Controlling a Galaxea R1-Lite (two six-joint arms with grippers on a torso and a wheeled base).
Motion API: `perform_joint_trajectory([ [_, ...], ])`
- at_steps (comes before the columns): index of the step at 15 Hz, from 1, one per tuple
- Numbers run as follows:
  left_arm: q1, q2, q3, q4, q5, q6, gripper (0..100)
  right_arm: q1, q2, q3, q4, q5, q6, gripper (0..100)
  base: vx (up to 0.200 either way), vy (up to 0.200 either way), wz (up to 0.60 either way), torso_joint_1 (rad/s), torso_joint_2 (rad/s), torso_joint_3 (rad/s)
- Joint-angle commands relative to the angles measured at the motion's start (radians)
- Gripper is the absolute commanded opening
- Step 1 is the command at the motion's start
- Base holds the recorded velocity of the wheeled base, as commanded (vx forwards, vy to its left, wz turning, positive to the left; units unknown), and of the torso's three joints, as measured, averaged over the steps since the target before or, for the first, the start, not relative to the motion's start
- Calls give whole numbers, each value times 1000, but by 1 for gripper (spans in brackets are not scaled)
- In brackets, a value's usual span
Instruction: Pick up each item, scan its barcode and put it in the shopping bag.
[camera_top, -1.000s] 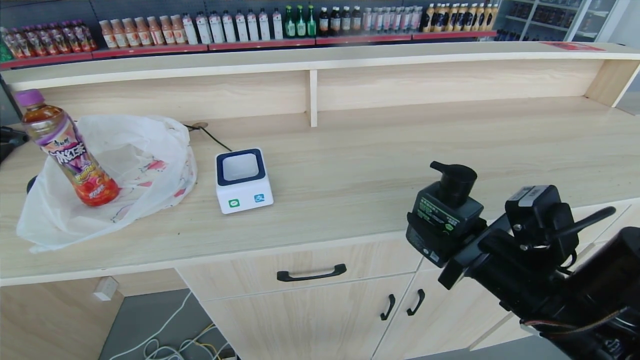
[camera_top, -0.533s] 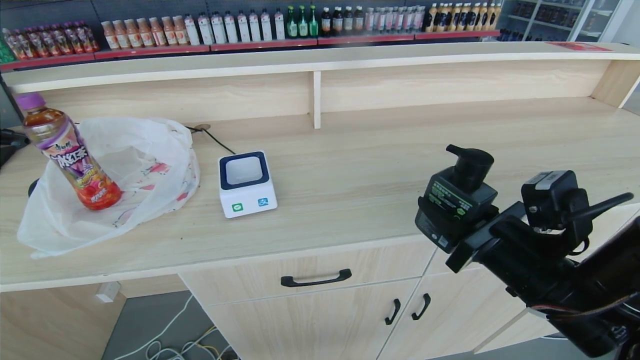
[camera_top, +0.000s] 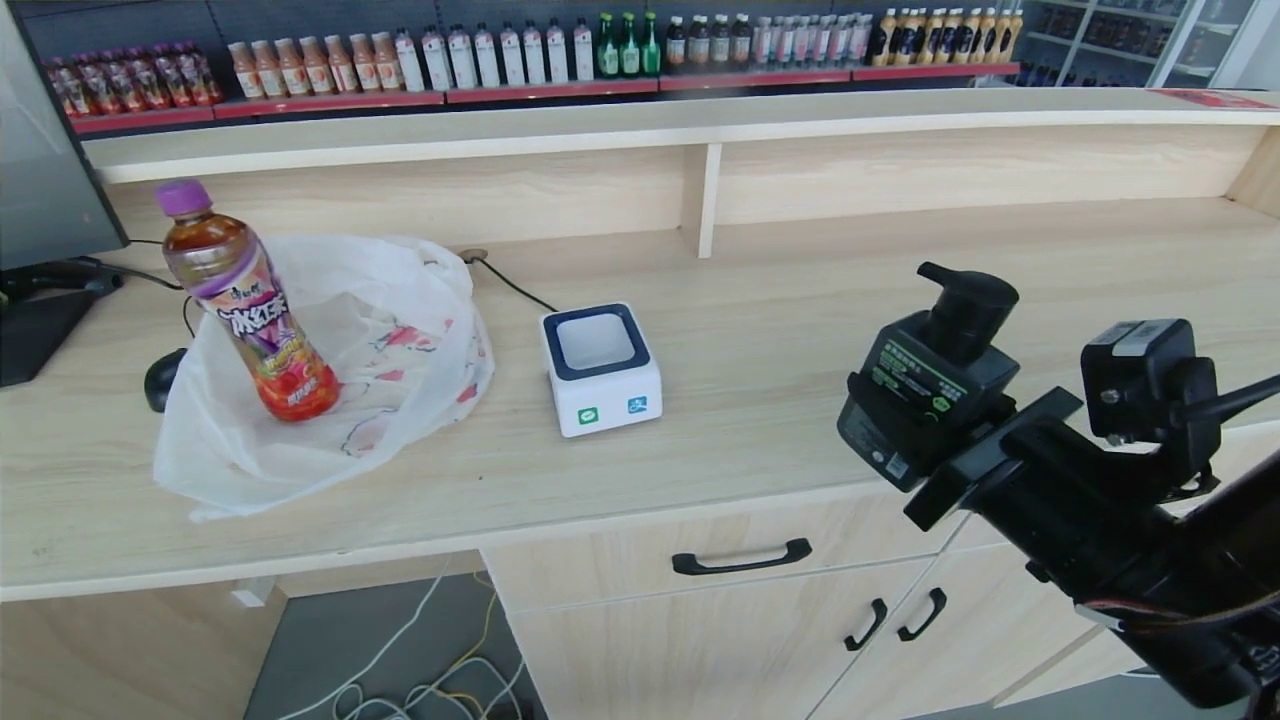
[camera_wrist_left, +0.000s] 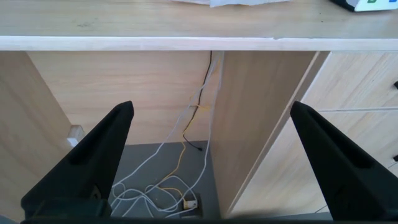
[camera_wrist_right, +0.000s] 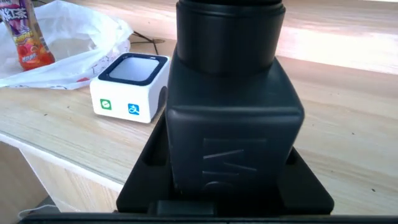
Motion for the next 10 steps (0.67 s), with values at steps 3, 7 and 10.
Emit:
perform_joint_trajectory([
  [3,1,0,0,0,0,0,100,0,-21,4,0,0,0,0,0,200,0,1,2,2],
  [7,1,0,0,0,0,0,100,0,-41,4,0,0,0,0,0,200,0,2,-6,2],
  [10,1,0,0,0,0,4,100,8,-76,32,0,0,-1,0,0,200,0,4,1,6],
])
